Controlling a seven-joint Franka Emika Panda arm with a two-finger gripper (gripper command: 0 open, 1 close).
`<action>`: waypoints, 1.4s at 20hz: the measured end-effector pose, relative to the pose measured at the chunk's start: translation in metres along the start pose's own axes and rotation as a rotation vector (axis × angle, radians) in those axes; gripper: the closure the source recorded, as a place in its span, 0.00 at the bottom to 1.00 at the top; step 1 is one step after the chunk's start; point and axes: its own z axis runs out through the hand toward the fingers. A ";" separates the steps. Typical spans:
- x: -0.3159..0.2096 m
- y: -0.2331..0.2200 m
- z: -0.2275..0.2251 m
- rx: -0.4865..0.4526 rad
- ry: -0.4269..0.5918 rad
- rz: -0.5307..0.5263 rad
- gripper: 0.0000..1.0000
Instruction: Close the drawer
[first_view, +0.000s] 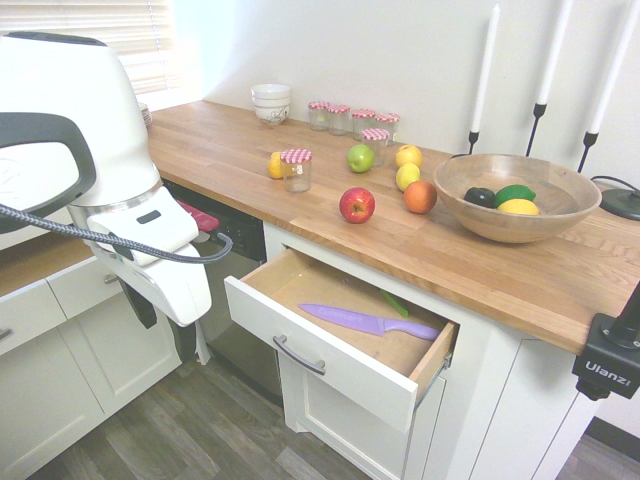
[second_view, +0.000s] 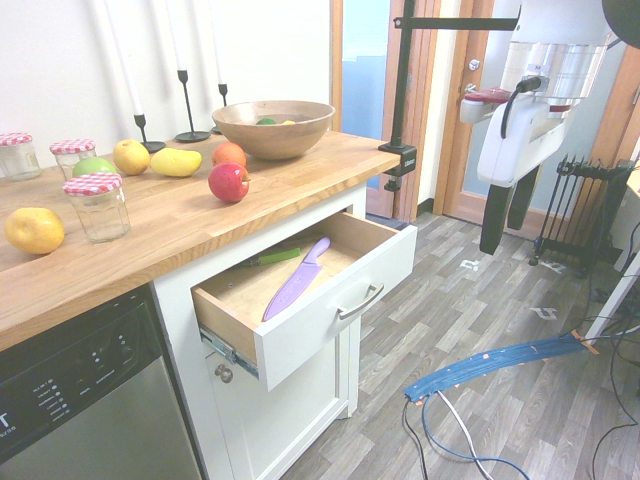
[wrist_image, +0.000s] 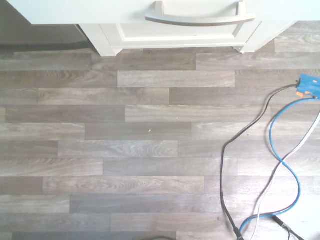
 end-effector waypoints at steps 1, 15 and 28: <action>0.000 0.000 0.000 -0.001 0.000 0.000 0.00; 0.017 0.011 0.155 -0.074 -0.061 0.012 0.00; 0.049 -0.018 0.234 -0.069 -0.054 -0.003 1.00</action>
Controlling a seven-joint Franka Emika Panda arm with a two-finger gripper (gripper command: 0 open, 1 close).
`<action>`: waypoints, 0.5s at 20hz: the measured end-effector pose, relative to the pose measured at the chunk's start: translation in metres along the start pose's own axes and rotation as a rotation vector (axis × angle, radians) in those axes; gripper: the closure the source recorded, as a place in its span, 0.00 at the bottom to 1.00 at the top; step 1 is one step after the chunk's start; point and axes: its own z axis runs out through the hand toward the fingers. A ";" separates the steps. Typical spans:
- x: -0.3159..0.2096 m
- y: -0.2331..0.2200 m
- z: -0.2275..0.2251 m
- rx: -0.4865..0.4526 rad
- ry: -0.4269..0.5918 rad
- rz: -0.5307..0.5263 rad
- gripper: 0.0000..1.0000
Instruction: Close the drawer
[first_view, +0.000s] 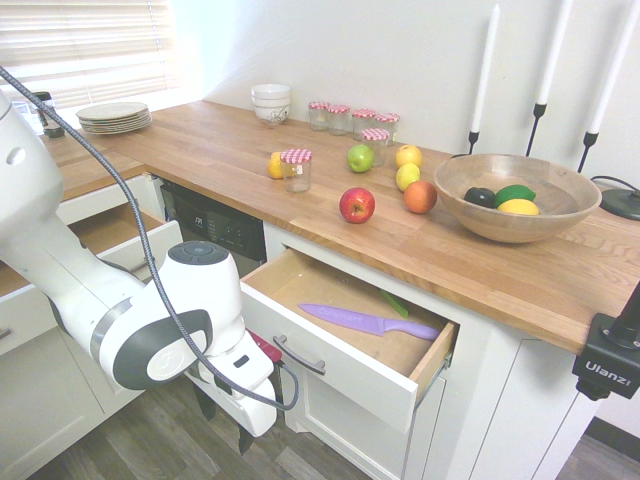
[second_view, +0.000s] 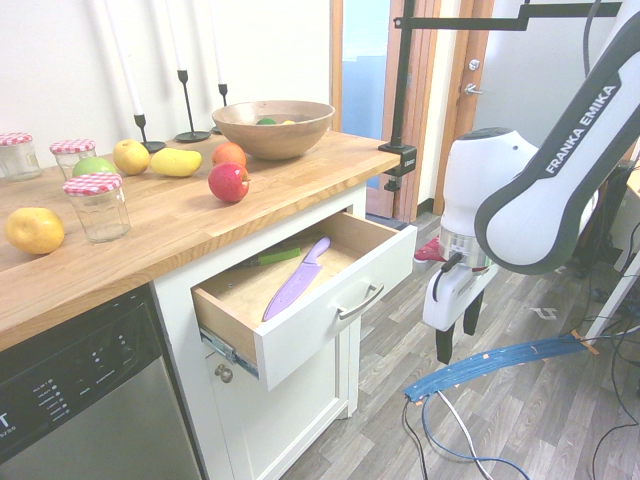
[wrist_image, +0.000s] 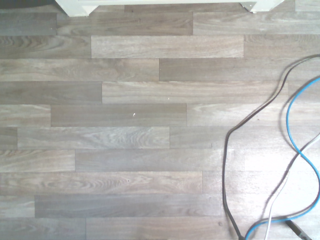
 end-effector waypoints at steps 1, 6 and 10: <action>0.001 -0.002 0.002 0.000 0.002 0.000 1.00; 0.003 -0.005 0.004 0.004 0.009 0.008 1.00; 0.004 -0.004 0.004 0.008 0.011 0.016 1.00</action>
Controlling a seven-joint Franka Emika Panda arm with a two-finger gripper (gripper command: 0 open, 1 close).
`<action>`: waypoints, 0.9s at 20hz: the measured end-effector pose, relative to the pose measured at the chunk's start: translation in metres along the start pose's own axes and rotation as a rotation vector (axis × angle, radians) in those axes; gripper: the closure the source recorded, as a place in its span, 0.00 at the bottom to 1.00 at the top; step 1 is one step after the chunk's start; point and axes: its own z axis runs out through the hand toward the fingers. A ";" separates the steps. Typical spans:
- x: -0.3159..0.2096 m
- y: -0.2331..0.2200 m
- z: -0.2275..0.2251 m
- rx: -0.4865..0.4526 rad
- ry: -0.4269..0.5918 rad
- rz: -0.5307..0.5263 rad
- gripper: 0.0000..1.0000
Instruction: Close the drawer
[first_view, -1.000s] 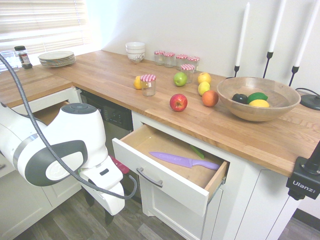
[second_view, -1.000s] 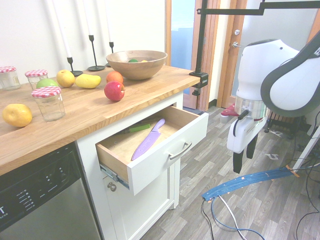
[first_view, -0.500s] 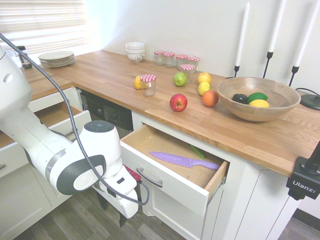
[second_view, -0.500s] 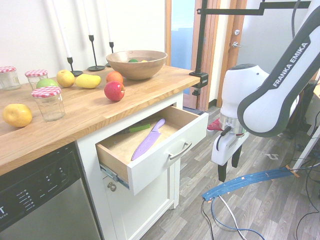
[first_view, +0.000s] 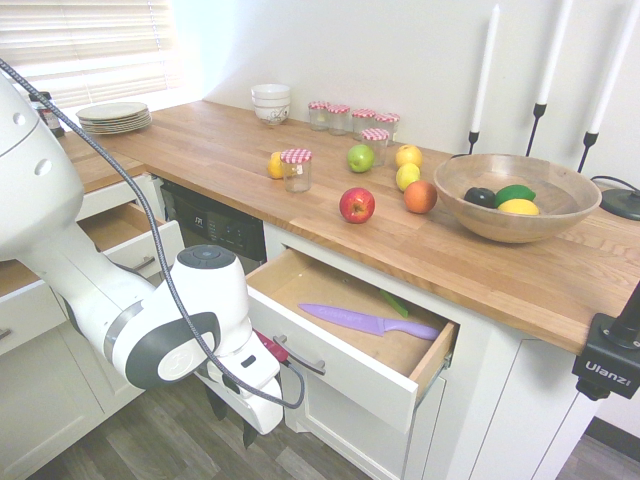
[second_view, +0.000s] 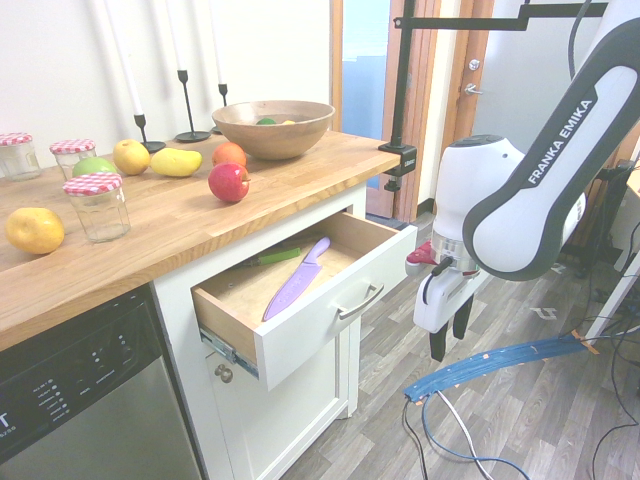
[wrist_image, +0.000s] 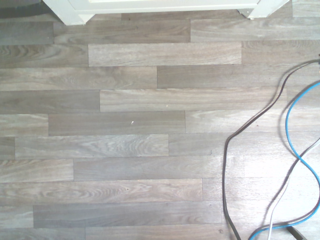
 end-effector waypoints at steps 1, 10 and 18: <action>0.000 0.000 0.000 0.001 0.000 0.000 1.00; 0.003 0.002 0.000 0.003 0.005 0.009 1.00; 0.015 -0.006 0.005 0.038 0.031 0.003 1.00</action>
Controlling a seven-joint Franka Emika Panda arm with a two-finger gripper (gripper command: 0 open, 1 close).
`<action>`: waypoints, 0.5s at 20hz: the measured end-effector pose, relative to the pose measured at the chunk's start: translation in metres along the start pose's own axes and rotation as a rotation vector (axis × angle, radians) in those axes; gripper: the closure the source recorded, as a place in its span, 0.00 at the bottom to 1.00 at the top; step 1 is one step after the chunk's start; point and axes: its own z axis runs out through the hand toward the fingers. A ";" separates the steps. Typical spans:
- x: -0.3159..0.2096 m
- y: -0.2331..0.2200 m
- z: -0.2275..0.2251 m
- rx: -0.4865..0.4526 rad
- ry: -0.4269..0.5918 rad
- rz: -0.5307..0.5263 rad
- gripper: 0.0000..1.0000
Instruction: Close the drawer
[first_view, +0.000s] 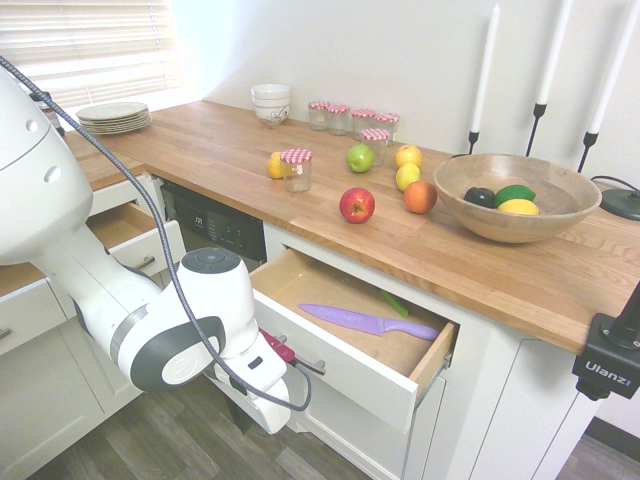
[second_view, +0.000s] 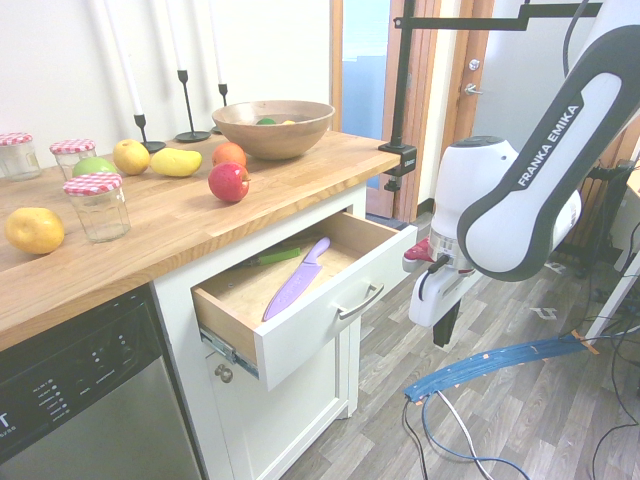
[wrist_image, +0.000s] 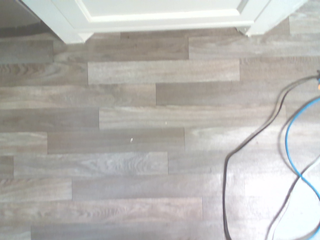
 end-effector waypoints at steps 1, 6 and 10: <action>0.003 -0.003 0.001 0.007 0.008 -0.001 1.00; 0.017 -0.033 0.008 0.048 0.040 -0.003 1.00; 0.033 -0.062 0.012 0.077 0.067 -0.009 1.00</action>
